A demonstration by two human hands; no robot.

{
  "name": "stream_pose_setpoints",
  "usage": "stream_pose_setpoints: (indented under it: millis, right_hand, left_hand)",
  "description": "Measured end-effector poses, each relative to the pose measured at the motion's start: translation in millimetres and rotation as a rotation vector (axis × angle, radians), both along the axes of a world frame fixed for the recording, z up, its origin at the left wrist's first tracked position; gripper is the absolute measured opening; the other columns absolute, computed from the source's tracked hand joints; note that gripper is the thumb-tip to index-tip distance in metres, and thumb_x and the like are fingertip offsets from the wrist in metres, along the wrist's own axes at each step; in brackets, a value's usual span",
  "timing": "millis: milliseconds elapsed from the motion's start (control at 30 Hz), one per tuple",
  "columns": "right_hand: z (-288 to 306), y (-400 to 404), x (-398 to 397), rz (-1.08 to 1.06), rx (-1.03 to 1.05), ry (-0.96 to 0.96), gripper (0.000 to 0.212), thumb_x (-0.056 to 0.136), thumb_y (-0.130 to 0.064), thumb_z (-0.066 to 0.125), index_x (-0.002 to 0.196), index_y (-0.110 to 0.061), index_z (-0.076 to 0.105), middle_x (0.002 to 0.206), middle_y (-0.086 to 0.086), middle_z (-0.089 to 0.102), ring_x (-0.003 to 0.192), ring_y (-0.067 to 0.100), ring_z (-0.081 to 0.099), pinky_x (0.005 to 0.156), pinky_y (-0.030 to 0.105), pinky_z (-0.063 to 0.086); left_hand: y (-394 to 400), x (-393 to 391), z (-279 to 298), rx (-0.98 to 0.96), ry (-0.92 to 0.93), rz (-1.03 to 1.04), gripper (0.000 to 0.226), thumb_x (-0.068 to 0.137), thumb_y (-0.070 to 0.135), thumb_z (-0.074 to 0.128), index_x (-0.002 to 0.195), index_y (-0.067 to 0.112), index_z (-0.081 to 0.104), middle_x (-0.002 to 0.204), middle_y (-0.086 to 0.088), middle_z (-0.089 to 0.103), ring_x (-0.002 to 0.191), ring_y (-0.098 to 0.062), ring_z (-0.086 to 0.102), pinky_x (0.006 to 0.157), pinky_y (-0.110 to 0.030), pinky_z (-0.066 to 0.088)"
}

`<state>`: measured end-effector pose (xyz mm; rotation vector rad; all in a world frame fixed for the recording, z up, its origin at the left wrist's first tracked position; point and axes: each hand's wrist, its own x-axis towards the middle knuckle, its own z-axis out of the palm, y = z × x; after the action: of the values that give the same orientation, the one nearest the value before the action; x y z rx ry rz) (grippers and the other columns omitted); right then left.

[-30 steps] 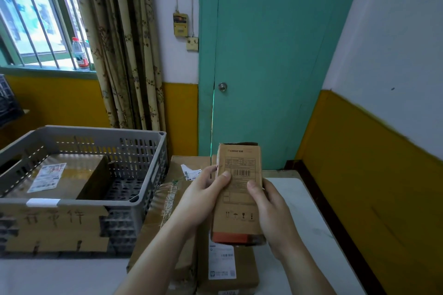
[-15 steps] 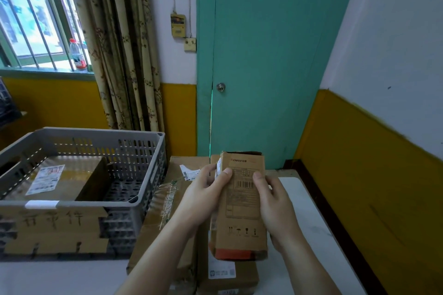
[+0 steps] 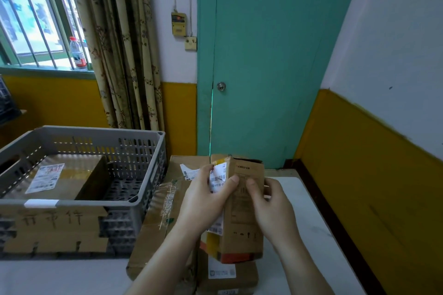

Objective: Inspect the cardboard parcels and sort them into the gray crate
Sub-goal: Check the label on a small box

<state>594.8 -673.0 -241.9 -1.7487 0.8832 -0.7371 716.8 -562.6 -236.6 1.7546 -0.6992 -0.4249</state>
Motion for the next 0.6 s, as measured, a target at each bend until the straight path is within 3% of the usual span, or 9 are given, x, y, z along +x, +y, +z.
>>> stream_pose_setpoints:
  millis: [100, 200, 267, 333, 433, 500, 600]
  right_hand:
    - [-1.5, 9.8, 1.5, 0.041, -0.056, -0.002, 0.036, 0.092, -0.059, 0.060, 0.118, -0.052, 0.037, 0.102, -0.026, 0.060, 0.091, -0.002, 0.065, 0.064, 0.013, 0.050]
    - [-2.0, 9.1, 1.5, 0.031, -0.093, -0.015, 0.039, 0.097, -0.051, 0.059, 0.124, -0.055, 0.031, 0.104, -0.028, 0.058, 0.098, 0.002, 0.066, 0.075, 0.020, 0.056]
    - [-1.8, 6.7, 1.3, 0.039, -0.090, 0.003, 0.032, 0.098, -0.052, 0.056, 0.122, -0.057, 0.034, 0.106, -0.029, 0.058, 0.101, 0.004, 0.065, 0.078, 0.023, 0.055]
    - [0.0, 7.3, 1.7, 0.071, -0.058, 0.011, 0.023, 0.096, -0.063, 0.052, 0.117, -0.060, 0.042, 0.105, -0.028, 0.064, 0.099, 0.001, 0.066, 0.074, 0.019, 0.052]
    - [3.6, 11.5, 3.1, 0.131, -0.008, -0.014, 0.047, 0.081, -0.081, 0.051, 0.123, -0.060, 0.046, 0.108, -0.023, 0.070, 0.094, 0.001, 0.071, 0.070, 0.021, 0.059]
    - [3.9, 12.0, 3.5, 0.133, 0.015, -0.019, 0.052, 0.082, -0.076, 0.059, 0.127, -0.054, 0.048, 0.111, -0.018, 0.070, 0.091, 0.003, 0.073, 0.068, 0.025, 0.063]
    - [3.7, 10.7, 2.1, 0.137, 0.125, -0.106, 0.034, 0.088, -0.061, 0.064, 0.120, -0.054, 0.056, 0.106, -0.017, 0.075, 0.087, 0.005, 0.076, 0.067, 0.028, 0.064]
  left_hand:
    - [-1.7, 1.0, 1.3, 0.029, -0.087, 0.022, 0.085, 0.077, 0.086, 0.052, 0.144, 0.034, 0.047, 0.126, 0.012, 0.064, 0.109, -0.008, 0.065, 0.090, -0.039, 0.060]
    - [-0.2, 3.8, 1.6, 0.004, -0.066, 0.019, 0.060, 0.092, 0.073, 0.042, 0.139, 0.038, 0.050, 0.124, 0.013, 0.068, 0.098, 0.002, 0.068, 0.081, -0.026, 0.059]
    - [2.7, 6.6, 1.9, -0.029, -0.022, 0.027, 0.034, 0.102, 0.052, 0.052, 0.134, 0.043, 0.050, 0.114, 0.013, 0.070, 0.087, 0.003, 0.071, 0.072, -0.026, 0.063]
    - [4.4, 8.5, 0.5, -0.023, -0.026, 0.040, 0.033, 0.102, 0.041, 0.059, 0.133, 0.041, 0.051, 0.108, 0.015, 0.070, 0.085, 0.000, 0.072, 0.070, -0.029, 0.064]
    - [4.1, 6.2, 1.3, -0.044, -0.017, 0.028, 0.029, 0.099, 0.041, 0.064, 0.127, 0.033, 0.061, 0.107, 0.010, 0.074, 0.091, -0.007, 0.075, 0.076, -0.037, 0.065]
    - [4.3, 5.6, 1.3, -0.086, -0.001, 0.016, 0.031, 0.097, 0.042, 0.066, 0.126, 0.029, 0.065, 0.105, 0.008, 0.076, 0.091, -0.009, 0.076, 0.077, -0.040, 0.065]
    - [6.1, 8.3, -1.4, -0.121, 0.150, -0.078, 0.040, 0.097, 0.044, 0.067, 0.134, 0.031, 0.061, 0.106, 0.006, 0.077, 0.094, -0.013, 0.077, 0.080, -0.044, 0.065]
